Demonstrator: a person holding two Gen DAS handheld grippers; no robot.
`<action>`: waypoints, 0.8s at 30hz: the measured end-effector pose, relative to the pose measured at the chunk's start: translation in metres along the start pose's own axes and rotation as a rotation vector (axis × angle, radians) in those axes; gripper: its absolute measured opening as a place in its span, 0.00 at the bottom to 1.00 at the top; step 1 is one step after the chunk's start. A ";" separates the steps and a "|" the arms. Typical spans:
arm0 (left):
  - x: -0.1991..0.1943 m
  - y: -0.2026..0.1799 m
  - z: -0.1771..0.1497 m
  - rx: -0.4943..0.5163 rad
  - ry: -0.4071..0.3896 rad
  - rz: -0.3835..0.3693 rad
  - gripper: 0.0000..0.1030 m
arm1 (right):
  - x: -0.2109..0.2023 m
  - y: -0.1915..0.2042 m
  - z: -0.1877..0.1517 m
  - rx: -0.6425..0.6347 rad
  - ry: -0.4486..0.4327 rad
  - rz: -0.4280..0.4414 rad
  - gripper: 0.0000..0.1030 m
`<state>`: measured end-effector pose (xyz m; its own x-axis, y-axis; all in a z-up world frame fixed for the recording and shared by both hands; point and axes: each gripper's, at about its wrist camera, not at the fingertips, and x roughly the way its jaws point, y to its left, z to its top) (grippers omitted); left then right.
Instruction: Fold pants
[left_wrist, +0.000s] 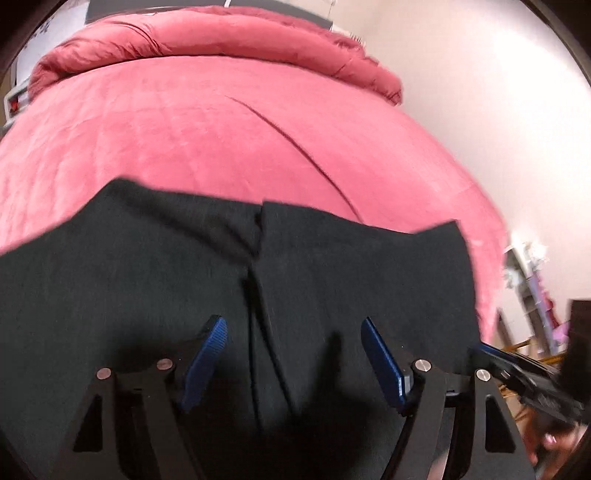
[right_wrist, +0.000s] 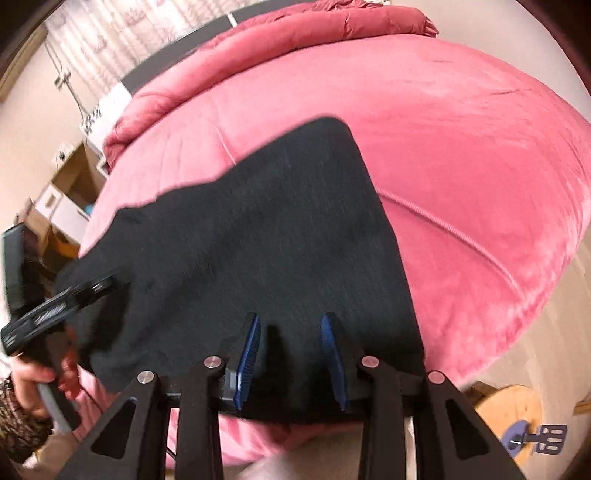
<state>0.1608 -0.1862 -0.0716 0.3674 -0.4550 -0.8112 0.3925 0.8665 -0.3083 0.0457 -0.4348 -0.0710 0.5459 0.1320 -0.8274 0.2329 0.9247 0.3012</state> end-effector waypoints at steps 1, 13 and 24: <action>0.010 -0.002 0.008 0.001 0.020 0.017 0.65 | 0.004 0.001 0.003 -0.003 0.000 -0.007 0.34; 0.017 -0.004 0.054 -0.005 -0.015 0.061 0.18 | 0.027 0.006 -0.017 -0.033 0.022 -0.050 0.34; -0.031 0.012 0.012 0.199 -0.108 0.178 0.46 | 0.037 0.062 -0.026 -0.220 0.065 -0.038 0.42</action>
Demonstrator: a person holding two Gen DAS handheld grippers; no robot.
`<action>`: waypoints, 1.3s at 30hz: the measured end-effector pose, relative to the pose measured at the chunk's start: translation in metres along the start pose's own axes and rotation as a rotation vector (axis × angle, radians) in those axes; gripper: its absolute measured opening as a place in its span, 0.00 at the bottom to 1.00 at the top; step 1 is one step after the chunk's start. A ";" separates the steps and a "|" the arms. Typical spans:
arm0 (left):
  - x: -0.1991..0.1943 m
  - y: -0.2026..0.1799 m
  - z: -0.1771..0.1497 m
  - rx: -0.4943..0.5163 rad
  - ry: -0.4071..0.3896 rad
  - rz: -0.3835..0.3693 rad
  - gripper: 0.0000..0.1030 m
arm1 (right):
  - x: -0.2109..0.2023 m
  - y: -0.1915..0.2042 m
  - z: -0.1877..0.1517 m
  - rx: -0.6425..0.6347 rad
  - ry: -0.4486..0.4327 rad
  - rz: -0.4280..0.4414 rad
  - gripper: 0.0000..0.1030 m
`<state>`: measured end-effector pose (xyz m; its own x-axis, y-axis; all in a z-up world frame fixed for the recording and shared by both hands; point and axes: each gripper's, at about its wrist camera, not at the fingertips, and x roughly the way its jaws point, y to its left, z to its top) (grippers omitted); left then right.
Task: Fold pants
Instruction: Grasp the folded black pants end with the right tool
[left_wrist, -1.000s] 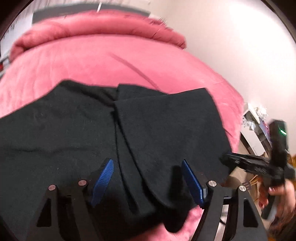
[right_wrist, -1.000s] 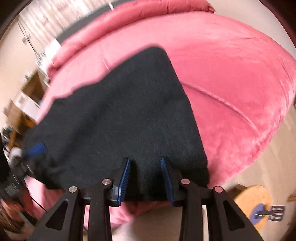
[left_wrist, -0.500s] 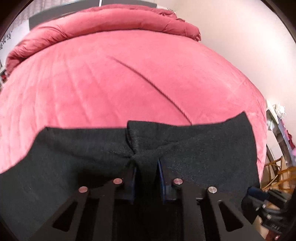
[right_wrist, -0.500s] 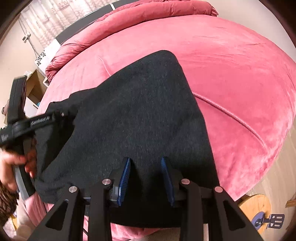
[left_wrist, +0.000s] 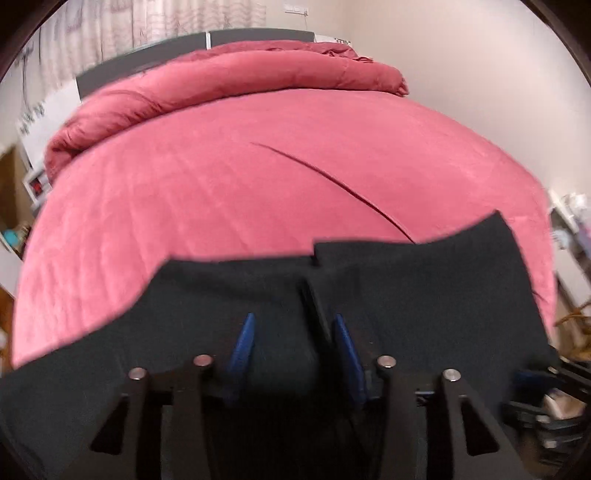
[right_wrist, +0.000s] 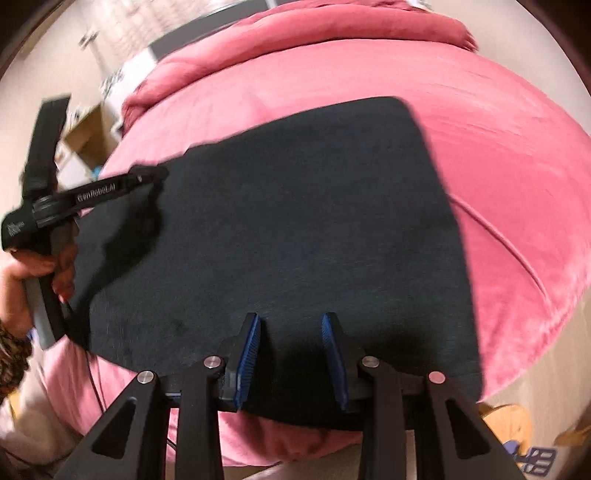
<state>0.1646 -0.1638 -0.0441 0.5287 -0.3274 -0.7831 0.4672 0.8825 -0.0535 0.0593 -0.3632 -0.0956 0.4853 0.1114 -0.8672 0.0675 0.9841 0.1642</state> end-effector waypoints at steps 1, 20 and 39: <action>-0.004 0.001 -0.005 -0.001 0.001 0.002 0.48 | 0.002 0.008 -0.001 -0.043 0.006 -0.024 0.43; 0.013 -0.016 -0.059 0.013 0.092 0.015 0.73 | -0.041 -0.112 0.020 0.278 -0.187 0.085 0.64; 0.022 -0.001 -0.072 -0.031 0.077 0.030 0.90 | 0.036 -0.166 0.035 0.326 -0.018 0.573 0.66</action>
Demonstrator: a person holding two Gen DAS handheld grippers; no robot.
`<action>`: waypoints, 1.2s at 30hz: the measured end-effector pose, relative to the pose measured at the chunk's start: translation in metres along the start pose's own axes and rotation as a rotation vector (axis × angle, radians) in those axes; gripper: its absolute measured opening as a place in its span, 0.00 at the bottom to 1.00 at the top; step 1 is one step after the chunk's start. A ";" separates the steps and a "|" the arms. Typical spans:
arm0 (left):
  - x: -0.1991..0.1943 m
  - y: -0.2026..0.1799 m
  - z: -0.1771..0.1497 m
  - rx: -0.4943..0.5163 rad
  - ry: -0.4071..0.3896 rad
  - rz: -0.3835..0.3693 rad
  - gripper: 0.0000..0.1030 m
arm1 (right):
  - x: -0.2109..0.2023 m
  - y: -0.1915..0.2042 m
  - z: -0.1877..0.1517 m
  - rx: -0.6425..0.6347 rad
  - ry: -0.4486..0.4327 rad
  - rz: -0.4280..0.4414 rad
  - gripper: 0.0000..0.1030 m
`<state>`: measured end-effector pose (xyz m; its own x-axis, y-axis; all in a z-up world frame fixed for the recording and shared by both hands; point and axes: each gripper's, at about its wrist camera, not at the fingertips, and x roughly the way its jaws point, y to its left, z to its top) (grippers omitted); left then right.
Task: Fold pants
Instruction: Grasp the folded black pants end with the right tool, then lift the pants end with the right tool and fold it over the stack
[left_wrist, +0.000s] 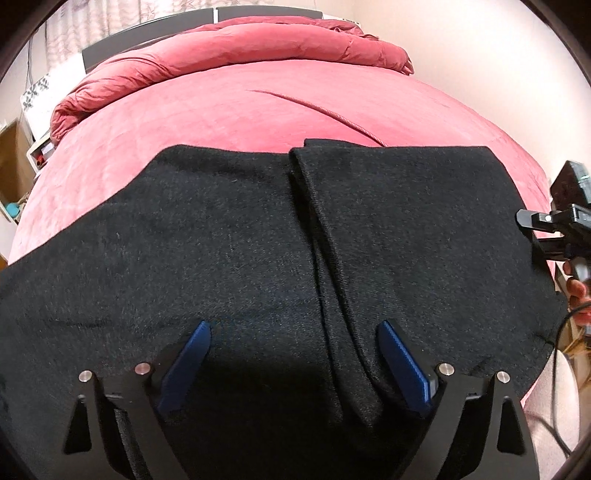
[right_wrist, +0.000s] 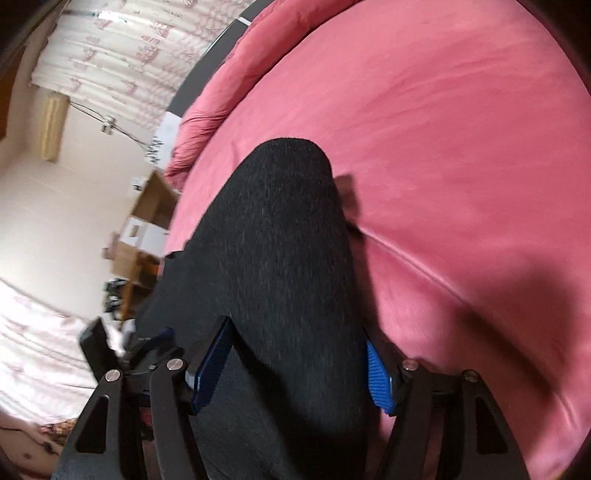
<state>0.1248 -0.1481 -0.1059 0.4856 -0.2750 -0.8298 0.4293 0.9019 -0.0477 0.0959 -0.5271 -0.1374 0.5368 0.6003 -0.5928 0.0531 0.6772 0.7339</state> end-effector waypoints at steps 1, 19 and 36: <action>-0.001 0.002 -0.001 -0.003 -0.002 -0.002 0.90 | 0.001 0.000 0.000 -0.002 0.004 0.007 0.66; -0.019 0.026 -0.031 -0.035 -0.025 -0.065 0.78 | -0.019 0.063 -0.001 0.073 0.018 -0.036 0.21; -0.135 0.154 -0.094 -0.209 -0.232 -0.006 0.78 | 0.011 0.271 0.010 0.141 0.055 0.014 0.20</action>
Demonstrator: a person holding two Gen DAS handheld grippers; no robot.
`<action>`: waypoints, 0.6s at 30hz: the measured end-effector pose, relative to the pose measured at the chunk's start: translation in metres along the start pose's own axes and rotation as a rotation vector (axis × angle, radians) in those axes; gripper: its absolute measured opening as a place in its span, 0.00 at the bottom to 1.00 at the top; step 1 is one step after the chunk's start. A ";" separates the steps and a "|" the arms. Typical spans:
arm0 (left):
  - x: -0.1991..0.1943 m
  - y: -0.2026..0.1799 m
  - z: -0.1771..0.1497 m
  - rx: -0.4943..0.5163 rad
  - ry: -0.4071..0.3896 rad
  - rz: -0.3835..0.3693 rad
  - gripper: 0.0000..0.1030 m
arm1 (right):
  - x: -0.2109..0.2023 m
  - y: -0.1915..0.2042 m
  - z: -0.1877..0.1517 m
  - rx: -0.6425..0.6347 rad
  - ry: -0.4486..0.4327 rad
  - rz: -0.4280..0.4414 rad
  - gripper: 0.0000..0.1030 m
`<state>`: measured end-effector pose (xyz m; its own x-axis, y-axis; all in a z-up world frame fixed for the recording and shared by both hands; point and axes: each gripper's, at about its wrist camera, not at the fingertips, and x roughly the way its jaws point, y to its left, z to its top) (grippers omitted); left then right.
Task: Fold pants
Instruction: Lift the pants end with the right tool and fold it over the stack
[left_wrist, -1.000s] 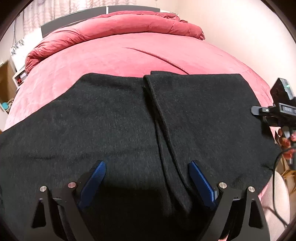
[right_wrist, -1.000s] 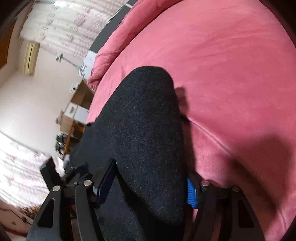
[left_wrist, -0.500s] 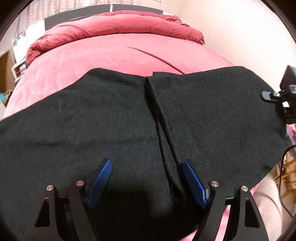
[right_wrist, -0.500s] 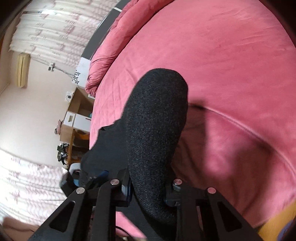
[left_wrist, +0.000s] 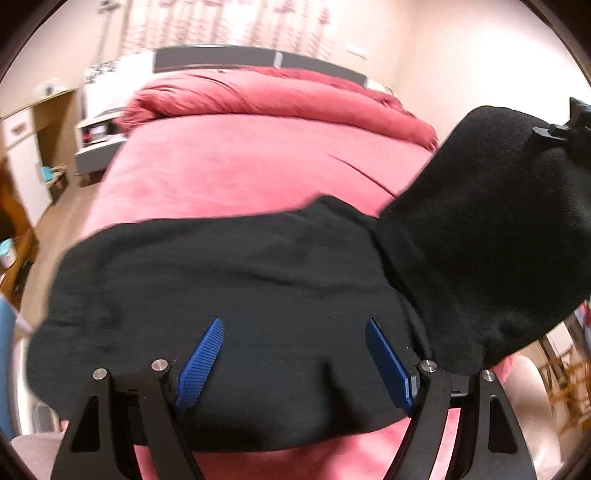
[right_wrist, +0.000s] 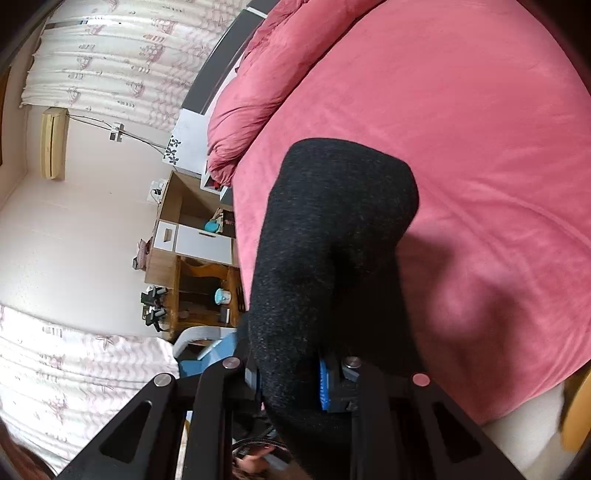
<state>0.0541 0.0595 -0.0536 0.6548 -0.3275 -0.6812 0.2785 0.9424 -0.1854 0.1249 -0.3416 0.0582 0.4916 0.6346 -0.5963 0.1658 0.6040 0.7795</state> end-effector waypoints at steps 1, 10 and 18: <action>-0.007 0.012 0.000 -0.021 -0.014 0.011 0.78 | 0.009 0.012 -0.003 0.006 0.004 0.006 0.20; -0.052 0.126 -0.007 -0.297 -0.117 0.107 0.78 | 0.125 0.118 -0.036 -0.080 0.092 -0.037 0.20; -0.058 0.195 -0.007 -0.497 -0.140 0.147 0.78 | 0.272 0.166 -0.086 -0.296 0.167 -0.220 0.20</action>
<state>0.0658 0.2632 -0.0552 0.7586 -0.1636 -0.6307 -0.1675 0.8865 -0.4314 0.2130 -0.0273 0.0091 0.3224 0.5291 -0.7849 -0.0138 0.8317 0.5550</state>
